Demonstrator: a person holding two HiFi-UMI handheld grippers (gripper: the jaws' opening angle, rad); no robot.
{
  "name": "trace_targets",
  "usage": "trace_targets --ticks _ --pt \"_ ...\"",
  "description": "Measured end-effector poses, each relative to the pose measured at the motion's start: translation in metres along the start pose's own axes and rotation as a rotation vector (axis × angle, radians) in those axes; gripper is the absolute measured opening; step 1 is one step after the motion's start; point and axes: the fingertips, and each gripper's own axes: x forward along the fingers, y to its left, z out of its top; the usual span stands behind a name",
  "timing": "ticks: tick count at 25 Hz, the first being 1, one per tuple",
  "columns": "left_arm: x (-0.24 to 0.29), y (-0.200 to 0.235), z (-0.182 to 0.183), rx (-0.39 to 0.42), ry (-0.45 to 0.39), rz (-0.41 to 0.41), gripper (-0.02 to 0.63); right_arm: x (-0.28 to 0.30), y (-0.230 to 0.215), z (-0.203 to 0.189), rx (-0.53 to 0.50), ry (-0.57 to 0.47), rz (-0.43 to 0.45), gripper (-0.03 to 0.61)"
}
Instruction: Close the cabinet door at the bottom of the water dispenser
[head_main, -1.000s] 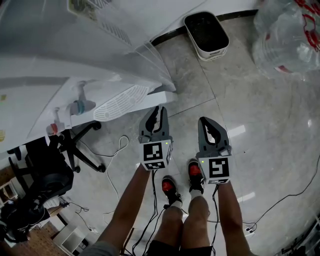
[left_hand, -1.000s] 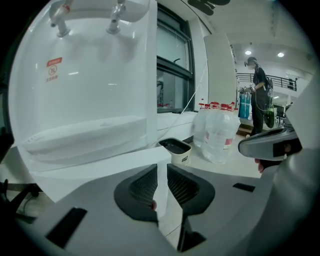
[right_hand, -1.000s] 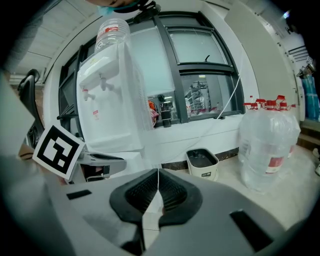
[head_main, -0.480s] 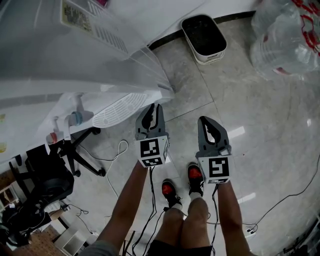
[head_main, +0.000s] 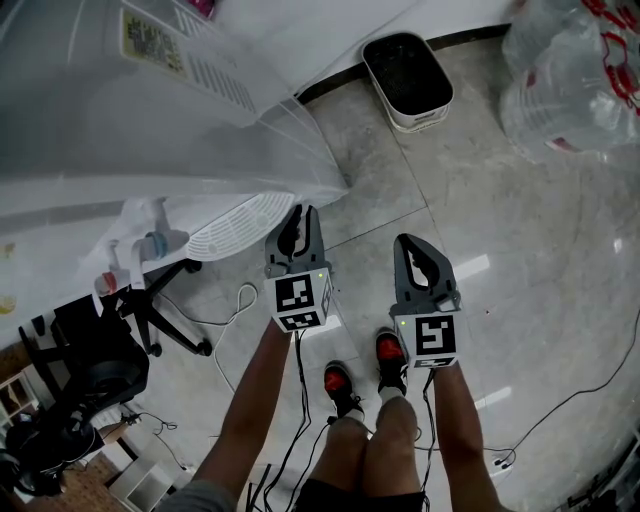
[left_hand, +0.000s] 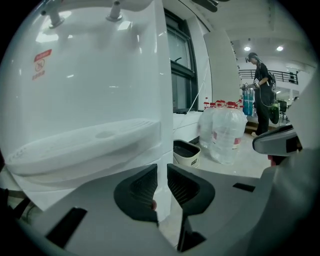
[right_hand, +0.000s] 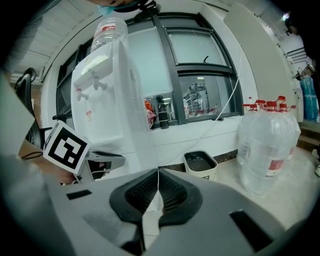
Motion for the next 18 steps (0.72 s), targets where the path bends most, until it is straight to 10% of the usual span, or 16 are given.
trace_targets --ticks 18 --pt "-0.071 -0.041 0.035 -0.014 0.035 -0.085 0.08 -0.052 0.007 0.067 -0.034 0.007 -0.008 0.021"
